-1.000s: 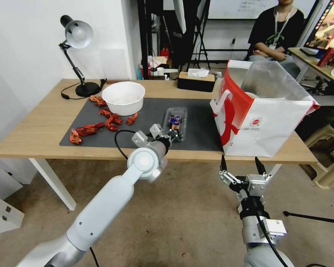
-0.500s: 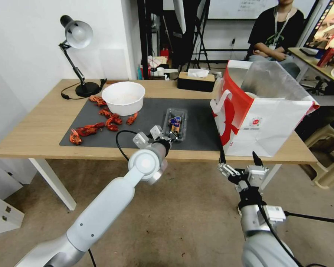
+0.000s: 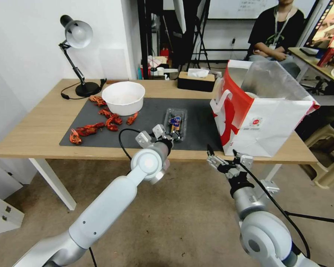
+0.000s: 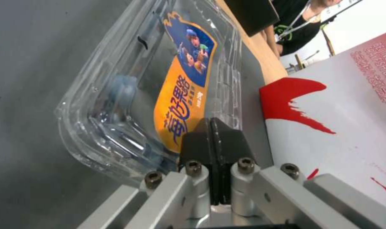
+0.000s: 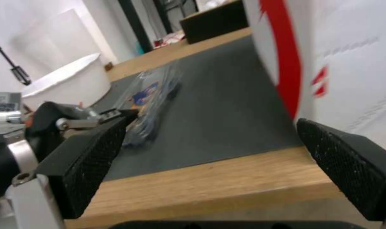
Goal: Close the takeout container lid, then place the container into the takeout bag.
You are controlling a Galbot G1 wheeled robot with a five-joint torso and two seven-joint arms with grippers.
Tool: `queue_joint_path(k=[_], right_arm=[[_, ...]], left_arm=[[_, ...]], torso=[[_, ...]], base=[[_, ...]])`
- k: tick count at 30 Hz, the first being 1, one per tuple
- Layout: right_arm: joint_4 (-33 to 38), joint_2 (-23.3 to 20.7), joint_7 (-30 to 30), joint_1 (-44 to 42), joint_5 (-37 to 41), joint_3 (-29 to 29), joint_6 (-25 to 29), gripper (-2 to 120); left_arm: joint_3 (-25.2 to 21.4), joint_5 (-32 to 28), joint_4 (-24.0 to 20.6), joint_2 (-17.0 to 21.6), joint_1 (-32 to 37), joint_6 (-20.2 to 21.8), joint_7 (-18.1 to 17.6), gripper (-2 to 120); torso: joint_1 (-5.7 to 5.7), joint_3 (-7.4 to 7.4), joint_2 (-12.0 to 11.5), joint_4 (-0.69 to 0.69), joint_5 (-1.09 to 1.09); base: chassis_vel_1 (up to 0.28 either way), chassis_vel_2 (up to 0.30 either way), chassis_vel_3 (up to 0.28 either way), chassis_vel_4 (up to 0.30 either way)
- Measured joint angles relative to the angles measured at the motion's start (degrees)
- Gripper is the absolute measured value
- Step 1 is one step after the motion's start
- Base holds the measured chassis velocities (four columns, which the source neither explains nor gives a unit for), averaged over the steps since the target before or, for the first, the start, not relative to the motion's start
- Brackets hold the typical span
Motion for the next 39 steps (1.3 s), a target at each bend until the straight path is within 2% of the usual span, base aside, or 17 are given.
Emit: queue_joint_path(k=[8,12,18,25,39], right_arm=[[-3.74,-0.70,1.25,8.48,10.76,-2.43,-1.60,100],[-7.47,-0.73,2.36,15.52,16.47,-4.29,-2.64,100],[-9.91,-0.14,3.24,19.82,19.30,-5.83,-3.41,100],[-17.18,2.71,5.09,27.89,24.63,-9.29,-4.38,100],[-26.19,7.49,6.81,35.61,29.58,-12.30,-5.50,100]], left_arm=[[0.05,0.43,-0.09,0.20,-0.03,-0.11,0.03,0],[-0.01,0.49,-0.17,0.40,0.04,-0.14,0.04,0],[-0.01,0.62,-0.27,0.45,0.13,-0.17,0.04,0],[-0.02,0.76,-0.23,0.46,0.07,-0.19,0.04,0],[0.09,1.10,-0.20,0.47,0.18,-0.21,0.04,0]], torso=[[0.00,0.00,0.00,0.00,0.00],[0.00,0.00,-0.02,0.01,0.00],[0.00,0.00,-0.02,0.01,0.00],[-0.01,0.00,-0.02,0.00,0.00],[-0.01,0.00,-0.01,0.00,0.00]], base=[[0.000,0.000,0.000,0.000],[0.000,0.000,0.000,0.000],[0.000,0.000,0.000,0.000],[0.000,0.000,0.000,0.000],[0.000,0.000,0.000,0.000]])
